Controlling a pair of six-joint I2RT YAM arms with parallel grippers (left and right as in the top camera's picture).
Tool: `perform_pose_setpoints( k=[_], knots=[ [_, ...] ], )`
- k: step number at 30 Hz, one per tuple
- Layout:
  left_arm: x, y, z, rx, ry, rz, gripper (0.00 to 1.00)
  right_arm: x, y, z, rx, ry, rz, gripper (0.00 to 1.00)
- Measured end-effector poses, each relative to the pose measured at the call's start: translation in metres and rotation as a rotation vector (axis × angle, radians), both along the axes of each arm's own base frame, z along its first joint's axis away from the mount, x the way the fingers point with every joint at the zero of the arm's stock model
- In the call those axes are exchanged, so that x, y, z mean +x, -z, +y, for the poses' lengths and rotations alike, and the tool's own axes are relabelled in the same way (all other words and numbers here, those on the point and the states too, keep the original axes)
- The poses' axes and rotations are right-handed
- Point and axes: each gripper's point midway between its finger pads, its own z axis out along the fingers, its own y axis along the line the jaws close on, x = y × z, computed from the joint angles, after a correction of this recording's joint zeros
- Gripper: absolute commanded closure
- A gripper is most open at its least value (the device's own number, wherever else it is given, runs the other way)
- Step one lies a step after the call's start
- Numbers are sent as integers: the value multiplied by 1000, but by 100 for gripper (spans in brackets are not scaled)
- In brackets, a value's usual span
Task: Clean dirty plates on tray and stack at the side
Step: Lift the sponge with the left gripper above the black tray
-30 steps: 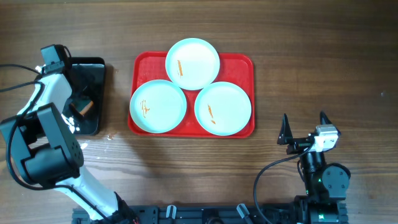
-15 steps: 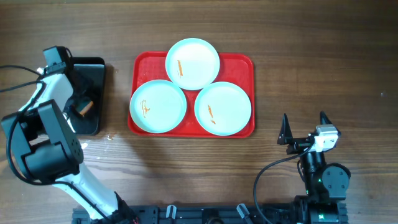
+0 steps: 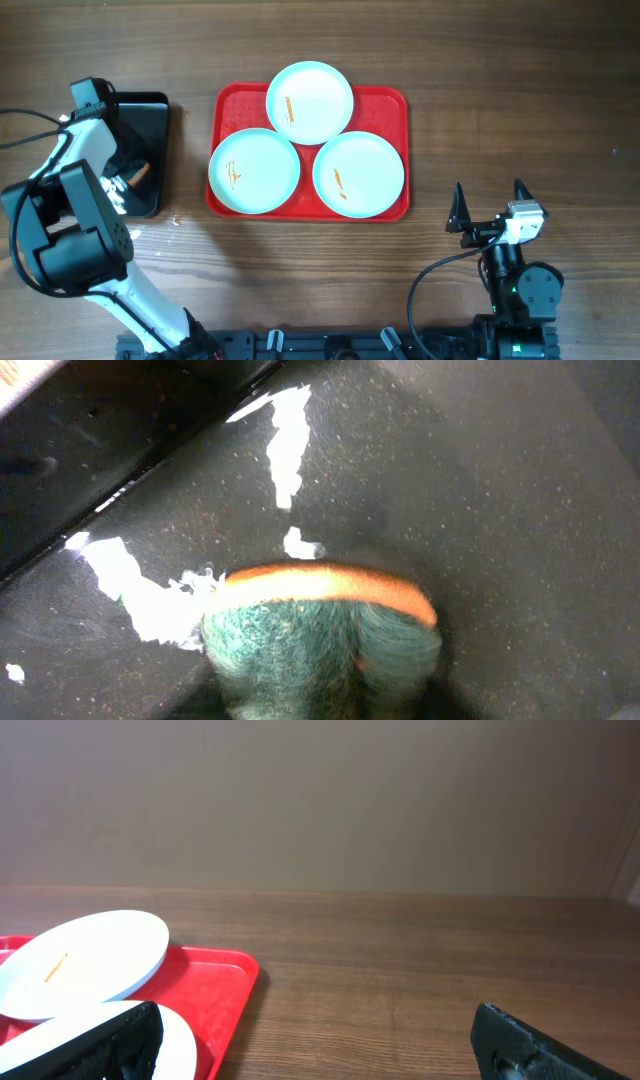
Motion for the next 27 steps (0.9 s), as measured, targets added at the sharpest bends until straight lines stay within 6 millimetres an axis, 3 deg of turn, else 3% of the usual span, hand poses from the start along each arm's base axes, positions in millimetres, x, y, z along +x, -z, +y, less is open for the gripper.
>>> perform_pose_setpoints(
  k=[2,6,7,8,9,10,15,20,21,22,24,26,27],
  knots=[
    [0,0,-1,-5,3,0,95,0,0,0,0,0,0,0],
    [2,0,-1,-5,6,-6,96,0,0,0,0,0,0,0],
    [2,0,-1,-5,6,-7,75,0,0,0,0,0,0,0],
    [2,0,-1,-6,6,-6,35,0,0,0,0,0,0,0],
    [1,0,-1,-6,7,-4,4,0,0,0,0,0,0,0],
    [0,1,-2,-8,7,1,0,0,0,0,0,0,0,0],
    [-7,0,-3,-17,0,22,0,0,0,0,0,0,0,0],
    [-18,-1,-13,-68,10,60,12,0,0,0,0,0,0,0],
    [-18,0,-18,-91,15,61,17,0,0,0,0,1,0,0],
    [-19,2,-24,-130,26,60,32,0,0,0,0,0,0,0],
    [-21,3,-35,-190,34,63,49,0,0,0,0,1,0,0],
    [-25,3,-40,-213,37,76,59,0,0,0,0,1,0,0],
    [-25,3,-41,-220,44,78,71,0,0,0,0,0,0,0]
  ],
)
